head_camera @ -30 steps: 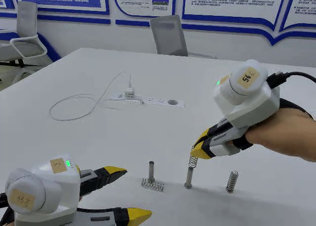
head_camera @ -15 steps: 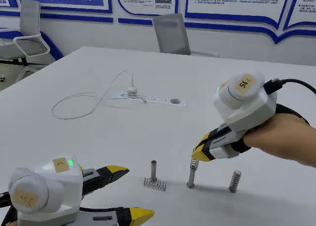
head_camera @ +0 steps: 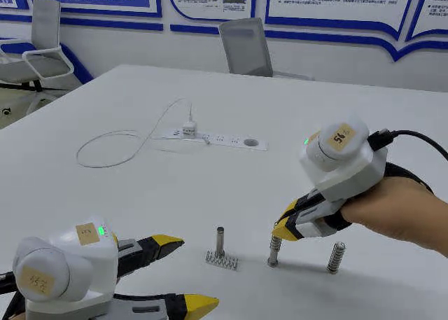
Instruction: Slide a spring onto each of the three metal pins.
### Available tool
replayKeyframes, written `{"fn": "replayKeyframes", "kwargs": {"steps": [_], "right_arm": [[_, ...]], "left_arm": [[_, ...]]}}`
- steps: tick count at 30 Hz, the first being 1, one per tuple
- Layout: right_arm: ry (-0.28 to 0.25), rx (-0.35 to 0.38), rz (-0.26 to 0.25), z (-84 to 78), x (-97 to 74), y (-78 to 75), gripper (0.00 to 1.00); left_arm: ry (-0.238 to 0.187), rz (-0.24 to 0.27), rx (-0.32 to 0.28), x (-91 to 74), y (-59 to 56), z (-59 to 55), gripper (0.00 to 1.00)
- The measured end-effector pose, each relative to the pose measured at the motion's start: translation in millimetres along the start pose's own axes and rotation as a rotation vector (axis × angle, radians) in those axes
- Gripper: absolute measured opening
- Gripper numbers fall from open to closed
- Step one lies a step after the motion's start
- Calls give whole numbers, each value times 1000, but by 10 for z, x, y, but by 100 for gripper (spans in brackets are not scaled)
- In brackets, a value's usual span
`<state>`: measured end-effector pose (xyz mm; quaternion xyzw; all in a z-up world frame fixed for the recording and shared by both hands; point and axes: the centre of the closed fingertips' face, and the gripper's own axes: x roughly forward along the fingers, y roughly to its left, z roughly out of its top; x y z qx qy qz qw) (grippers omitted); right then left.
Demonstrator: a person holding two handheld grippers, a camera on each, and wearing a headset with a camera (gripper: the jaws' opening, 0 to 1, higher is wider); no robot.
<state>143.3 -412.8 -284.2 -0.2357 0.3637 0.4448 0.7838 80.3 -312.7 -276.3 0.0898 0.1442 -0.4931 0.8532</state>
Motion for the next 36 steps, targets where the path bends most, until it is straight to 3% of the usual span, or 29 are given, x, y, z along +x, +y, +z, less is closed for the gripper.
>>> {"fn": "replayKeyframes", "kwargs": {"steps": [19,29,36], "right_arm": [[41,17,5,-171,226,33,12],[25,9,2,-132,215,35,15],[5,-55,-24,-6,164,70,18]], "left_arm": [[2,10,-2,-48,4,-14,60],[-5,11,-4,-43,11,-10,60],[-1,11,-3,-39,10,-30,60]]}}
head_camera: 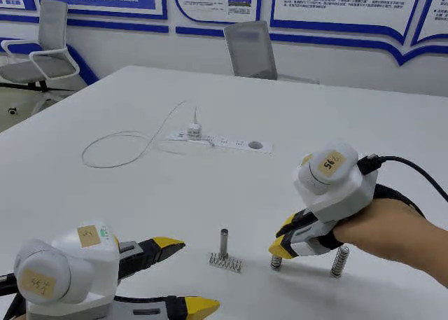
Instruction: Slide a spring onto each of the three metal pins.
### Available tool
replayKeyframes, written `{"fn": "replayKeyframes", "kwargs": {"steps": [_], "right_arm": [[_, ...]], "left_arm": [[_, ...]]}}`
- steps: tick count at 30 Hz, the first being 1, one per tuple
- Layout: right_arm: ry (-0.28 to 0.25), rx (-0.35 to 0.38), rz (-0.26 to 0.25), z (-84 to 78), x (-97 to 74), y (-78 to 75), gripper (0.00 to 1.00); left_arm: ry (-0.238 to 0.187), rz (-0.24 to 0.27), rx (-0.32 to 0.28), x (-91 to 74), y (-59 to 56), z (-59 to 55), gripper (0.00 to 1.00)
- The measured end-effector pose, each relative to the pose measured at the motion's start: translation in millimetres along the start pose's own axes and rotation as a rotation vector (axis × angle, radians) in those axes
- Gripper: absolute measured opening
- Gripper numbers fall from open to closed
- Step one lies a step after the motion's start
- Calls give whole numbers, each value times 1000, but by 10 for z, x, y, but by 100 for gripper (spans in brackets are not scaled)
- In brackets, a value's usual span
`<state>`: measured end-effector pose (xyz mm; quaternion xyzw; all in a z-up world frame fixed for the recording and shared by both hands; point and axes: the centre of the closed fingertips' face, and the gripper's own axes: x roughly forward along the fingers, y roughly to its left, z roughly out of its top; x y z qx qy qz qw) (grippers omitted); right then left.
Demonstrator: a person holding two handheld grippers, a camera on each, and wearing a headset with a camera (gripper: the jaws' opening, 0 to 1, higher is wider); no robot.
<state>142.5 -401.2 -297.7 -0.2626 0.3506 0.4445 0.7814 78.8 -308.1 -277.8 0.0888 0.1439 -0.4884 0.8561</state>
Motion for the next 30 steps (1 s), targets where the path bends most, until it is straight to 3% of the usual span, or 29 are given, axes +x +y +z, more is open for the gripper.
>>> {"fn": "replayKeyframes", "kwargs": {"steps": [8,19,30], "right_arm": [[-23,-41,29,222,52,152,18],[16,-50,76,198,331,334,18],[68,-46,89,122,575,397,16]], "left_arm": [[0,0,3,7,4,17,60],[3,8,-1,-26,19,-12,60],[6,11,-1,-39,32,-20,60]]}}
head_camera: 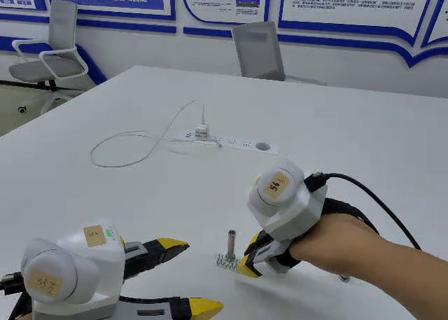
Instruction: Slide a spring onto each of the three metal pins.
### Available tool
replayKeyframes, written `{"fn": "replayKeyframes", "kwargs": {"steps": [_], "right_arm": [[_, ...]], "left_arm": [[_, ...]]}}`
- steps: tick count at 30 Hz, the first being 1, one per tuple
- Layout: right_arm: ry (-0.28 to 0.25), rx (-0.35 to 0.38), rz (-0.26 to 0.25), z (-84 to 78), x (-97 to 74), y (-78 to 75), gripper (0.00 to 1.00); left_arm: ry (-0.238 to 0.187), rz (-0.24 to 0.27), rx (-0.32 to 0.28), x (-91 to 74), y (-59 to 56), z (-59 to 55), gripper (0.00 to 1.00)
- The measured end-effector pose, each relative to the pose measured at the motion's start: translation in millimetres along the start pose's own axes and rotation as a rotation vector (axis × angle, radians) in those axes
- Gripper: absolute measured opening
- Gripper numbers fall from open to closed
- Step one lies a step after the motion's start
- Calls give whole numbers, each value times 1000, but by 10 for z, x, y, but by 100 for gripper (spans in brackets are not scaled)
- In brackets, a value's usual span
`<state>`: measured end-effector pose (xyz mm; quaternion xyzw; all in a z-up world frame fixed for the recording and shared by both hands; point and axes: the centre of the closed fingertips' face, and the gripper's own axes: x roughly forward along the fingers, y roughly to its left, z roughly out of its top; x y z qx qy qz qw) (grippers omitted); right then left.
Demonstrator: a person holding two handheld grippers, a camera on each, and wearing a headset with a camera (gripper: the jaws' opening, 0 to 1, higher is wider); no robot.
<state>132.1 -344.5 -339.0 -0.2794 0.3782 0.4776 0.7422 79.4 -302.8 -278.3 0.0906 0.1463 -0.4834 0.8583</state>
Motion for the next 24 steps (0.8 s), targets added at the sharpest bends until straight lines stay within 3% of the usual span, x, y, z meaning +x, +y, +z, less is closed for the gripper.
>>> {"fn": "replayKeyframes", "kwargs": {"steps": [19,24], "right_arm": [[37,15,14,-113,123,-2,12],[21,16,11,-116,112,-1,12]], "left_arm": [[7,3,-2,-43,8,-23,59],[14,-1,-2,-38,-9,-38,59]]}}
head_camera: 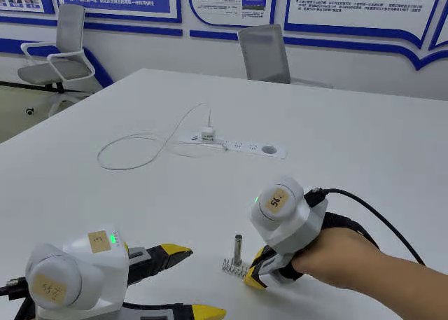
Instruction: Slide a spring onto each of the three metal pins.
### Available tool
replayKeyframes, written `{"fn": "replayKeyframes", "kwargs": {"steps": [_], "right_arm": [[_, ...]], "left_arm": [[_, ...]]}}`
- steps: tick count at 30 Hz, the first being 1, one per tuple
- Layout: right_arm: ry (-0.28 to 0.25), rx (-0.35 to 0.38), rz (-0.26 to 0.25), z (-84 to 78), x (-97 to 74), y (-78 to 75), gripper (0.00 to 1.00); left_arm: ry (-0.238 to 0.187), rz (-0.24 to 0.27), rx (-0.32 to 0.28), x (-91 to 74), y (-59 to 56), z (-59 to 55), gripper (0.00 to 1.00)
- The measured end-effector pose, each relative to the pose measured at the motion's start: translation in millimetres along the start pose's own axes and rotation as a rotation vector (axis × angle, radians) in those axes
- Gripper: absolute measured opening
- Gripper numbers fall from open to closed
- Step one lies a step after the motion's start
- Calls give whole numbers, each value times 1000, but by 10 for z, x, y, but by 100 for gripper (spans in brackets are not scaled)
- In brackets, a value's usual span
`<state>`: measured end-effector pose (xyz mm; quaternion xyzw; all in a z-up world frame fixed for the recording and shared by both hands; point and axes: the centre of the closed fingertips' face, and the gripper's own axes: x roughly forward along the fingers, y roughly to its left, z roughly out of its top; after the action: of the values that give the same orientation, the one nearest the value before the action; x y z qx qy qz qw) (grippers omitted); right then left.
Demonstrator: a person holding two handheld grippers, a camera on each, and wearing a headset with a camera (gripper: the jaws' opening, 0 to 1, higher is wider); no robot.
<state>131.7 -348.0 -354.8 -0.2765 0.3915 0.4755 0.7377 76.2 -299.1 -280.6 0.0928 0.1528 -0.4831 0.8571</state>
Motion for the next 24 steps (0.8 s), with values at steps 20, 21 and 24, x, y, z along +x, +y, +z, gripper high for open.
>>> {"fn": "replayKeyframes", "kwargs": {"steps": [20,21,24], "right_arm": [[9,-118,67,37,-432,406,12],[7,-131,79,40,-470,452,12],[3,-166,97,58,-550,536,12]], "left_arm": [[29,-40,45,85,-87,-27,52],[31,-44,49,89,-96,-27,51],[36,-60,57,101,-133,-25,47]]}}
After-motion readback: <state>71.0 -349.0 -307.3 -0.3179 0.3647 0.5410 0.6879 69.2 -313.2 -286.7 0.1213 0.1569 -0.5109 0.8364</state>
